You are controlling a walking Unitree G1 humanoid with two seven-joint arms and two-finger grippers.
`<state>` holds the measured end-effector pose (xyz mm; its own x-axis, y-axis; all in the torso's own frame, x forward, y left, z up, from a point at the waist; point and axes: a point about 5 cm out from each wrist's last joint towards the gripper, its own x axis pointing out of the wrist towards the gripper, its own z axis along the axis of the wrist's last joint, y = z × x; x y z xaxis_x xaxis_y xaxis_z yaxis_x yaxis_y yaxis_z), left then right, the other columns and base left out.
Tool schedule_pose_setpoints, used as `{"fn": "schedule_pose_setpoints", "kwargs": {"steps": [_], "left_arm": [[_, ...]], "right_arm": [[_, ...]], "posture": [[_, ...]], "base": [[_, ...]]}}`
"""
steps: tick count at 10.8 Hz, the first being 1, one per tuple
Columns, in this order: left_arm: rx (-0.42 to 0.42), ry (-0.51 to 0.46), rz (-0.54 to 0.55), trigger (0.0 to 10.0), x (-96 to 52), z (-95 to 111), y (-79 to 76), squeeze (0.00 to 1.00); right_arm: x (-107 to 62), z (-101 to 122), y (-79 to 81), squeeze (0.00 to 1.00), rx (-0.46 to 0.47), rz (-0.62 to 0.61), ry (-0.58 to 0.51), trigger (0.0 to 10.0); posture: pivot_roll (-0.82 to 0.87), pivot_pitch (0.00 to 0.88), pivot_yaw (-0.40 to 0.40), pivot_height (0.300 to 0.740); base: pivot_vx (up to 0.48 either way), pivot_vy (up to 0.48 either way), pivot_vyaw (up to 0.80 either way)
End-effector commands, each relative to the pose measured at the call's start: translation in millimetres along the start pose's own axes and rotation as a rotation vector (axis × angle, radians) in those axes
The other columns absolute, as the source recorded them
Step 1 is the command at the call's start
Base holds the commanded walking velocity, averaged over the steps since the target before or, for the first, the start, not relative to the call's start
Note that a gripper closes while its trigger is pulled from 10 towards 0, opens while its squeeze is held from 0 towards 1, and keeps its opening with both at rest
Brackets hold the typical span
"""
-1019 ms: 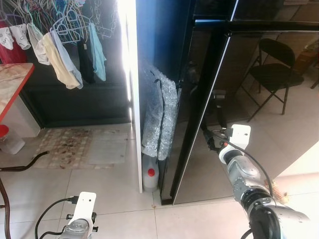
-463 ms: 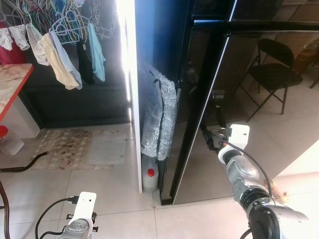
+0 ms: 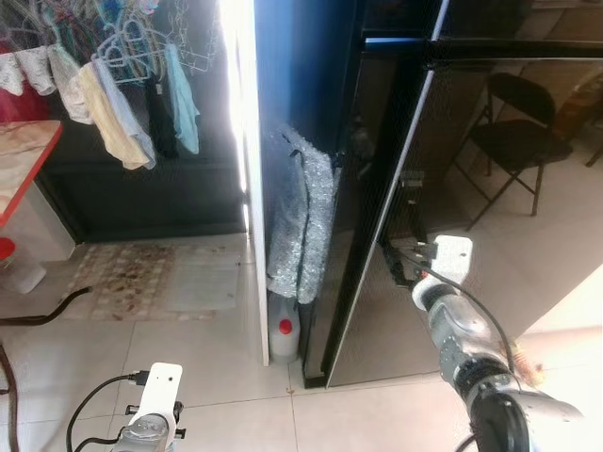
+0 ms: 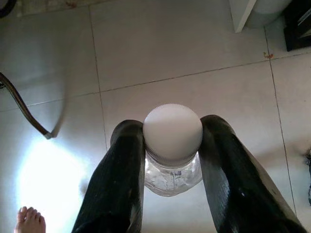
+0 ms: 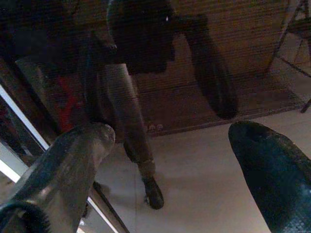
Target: Restocking fridge
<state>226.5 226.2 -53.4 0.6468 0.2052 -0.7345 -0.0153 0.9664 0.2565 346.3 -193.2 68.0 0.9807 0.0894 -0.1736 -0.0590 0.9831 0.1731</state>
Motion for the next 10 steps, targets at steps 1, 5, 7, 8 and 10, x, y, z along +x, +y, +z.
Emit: {"fn": "schedule_pose_setpoints", "kwargs": {"steps": [1,5,7,8,10], "left_arm": [[0.004,0.006,-0.005,10.0,0.1,0.1,-1.1,0.00],[0.001,0.009,-0.009,10.0,0.2,0.3,-1.7,0.00],[0.002,0.011,-0.013,10.0,0.3,0.3,-1.7,0.00],[0.000,0.013,-0.013,10.0,0.3,0.2,-1.7,0.00],[-0.002,0.014,-0.011,10.0,0.3,0.0,-1.6,0.00]], "right_arm": [[-3.9,-3.5,-1.6,0.00,-0.035,0.016,-0.011,10.0],[-40.9,-36.1,-47.8,0.00,-0.040,-0.153,0.033,10.0],[-65.9,-69.3,-64.9,0.00,-0.048,-0.260,0.198,10.0],[-88.5,-105.0,-64.4,0.00,-0.057,-0.300,0.394,10.0],[-112.4,-140.3,-52.4,0.00,-0.010,-0.317,0.561,10.0]], "posture": [[0.07,0.018,-0.069,0.740],[0.05,0.015,-0.073,0.740],[0.05,0.013,-0.072,0.740],[0.05,0.012,-0.070,0.740],[0.06,0.012,-0.067,0.740]], "base": [[0.000,0.000,0.00],[0.000,0.000,0.00],[0.000,0.000,0.00],[0.000,0.000,0.00],[0.000,0.000,0.00]]}}
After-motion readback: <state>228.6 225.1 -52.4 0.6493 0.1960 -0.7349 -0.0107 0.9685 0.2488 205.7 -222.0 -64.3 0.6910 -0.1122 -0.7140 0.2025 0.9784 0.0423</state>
